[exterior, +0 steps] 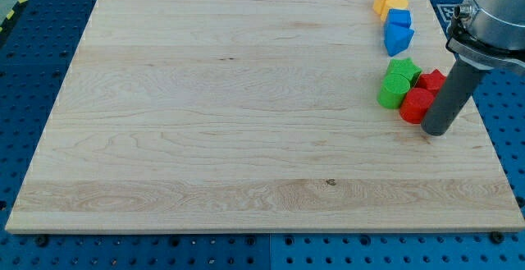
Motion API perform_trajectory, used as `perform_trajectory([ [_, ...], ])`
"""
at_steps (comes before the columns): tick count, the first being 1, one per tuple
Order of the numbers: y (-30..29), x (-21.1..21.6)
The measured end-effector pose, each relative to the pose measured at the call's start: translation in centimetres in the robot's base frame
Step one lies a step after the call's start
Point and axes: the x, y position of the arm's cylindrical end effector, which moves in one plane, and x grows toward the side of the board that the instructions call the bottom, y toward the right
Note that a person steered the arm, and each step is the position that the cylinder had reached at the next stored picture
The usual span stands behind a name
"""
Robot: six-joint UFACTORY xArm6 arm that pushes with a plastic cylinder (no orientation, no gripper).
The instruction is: Nudge the red star a bit left
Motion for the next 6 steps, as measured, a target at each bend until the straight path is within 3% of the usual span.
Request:
perform_trajectory([
  [2, 5.9, -1.1],
  [6, 2.9, -3.8],
])
